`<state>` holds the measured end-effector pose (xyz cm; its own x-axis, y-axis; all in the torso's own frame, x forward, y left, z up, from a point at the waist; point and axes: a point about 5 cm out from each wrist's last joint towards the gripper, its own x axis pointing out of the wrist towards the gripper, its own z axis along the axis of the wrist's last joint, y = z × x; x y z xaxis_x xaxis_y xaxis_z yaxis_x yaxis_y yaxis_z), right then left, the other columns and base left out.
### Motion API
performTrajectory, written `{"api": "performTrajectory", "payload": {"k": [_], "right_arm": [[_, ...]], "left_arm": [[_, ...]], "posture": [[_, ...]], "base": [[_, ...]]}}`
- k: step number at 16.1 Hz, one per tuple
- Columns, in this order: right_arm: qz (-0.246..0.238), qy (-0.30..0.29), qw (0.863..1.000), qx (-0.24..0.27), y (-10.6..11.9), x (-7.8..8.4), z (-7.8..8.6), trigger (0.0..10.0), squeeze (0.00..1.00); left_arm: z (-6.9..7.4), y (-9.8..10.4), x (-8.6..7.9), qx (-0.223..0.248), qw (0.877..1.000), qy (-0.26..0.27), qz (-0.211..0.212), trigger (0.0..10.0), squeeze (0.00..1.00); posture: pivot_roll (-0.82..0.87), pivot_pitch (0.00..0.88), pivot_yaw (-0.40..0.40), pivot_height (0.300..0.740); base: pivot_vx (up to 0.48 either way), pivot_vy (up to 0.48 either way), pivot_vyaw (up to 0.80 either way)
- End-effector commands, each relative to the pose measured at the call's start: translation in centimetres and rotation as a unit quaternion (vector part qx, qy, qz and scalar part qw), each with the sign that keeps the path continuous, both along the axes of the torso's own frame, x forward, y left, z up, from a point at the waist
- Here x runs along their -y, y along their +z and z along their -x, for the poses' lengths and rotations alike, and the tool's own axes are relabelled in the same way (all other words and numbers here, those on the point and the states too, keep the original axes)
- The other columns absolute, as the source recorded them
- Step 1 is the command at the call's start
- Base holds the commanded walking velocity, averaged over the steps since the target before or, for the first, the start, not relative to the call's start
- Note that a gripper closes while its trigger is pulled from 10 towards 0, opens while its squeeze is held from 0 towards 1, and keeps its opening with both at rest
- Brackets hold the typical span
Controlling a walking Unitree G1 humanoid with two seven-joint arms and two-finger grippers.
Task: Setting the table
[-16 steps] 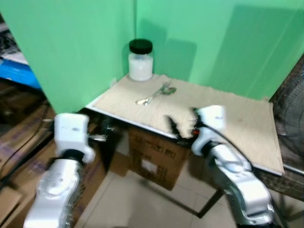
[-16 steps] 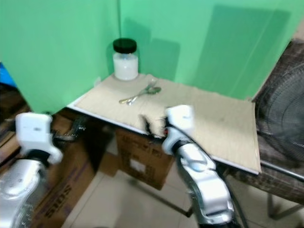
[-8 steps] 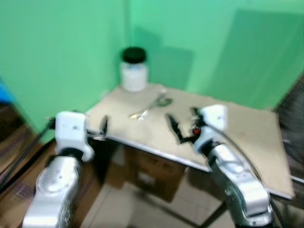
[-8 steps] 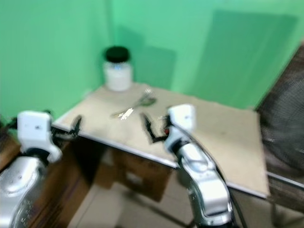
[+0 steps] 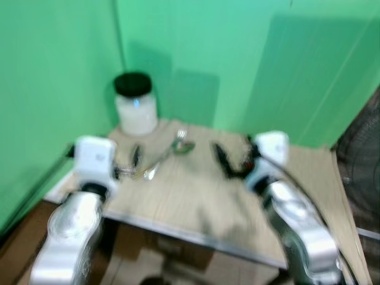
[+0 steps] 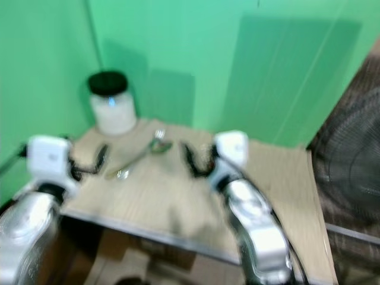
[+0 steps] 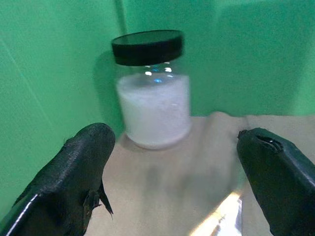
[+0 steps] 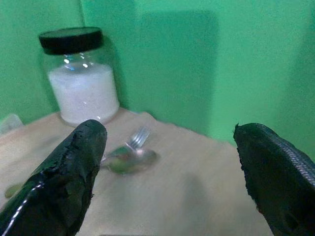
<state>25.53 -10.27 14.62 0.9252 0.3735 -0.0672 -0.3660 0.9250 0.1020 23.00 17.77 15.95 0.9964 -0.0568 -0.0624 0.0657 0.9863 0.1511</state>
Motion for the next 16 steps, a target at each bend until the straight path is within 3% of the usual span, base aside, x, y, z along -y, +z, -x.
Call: {"api": "performTrajectory", "payload": {"k": [1, 5, 13, 16], "right_arm": [[0.007, -0.021, 1.0, 0.008, 0.2, 1.1, 0.0, 10.0, 0.0], [0.004, -0.034, 0.999, 0.002, 0.1, 1.3, 0.5, 10.0, 0.0], [-0.009, -0.063, 0.998, -0.01, 0.1, 2.0, 2.2, 10.0, 0.0], [-0.005, -0.069, 0.998, -0.009, 0.2, 2.4, 2.2, 10.0, 0.0]], "left_arm": [[-0.1, 0.2, 0.8, 0.004, 1.0, -0.02, 0.005, 10.0, 0.0], [-0.5, 0.4, 1.3, 0.011, 0.999, -0.038, 0.0, 10.0, 0.0], [-1.4, 0.4, 1.2, 0.009, 0.998, -0.061, -0.022, 10.0, 0.0], [-1.6, 0.7, 1.1, 0.018, 0.996, -0.064, -0.05, 10.0, 0.0]], "posture": [[0.12, 0.0, 0.007, 0.74], [0.11, 0.0, 0.025, 0.74], [0.09, 0.0, 0.062, 0.74], [0.09, 0.0, 0.062, 0.74]], "base": [[0.394, 0.0, 0.0], [0.076, 0.0, 0.0], [0.0, 0.467, -0.8], [0.0, -0.32, -0.8]]}}
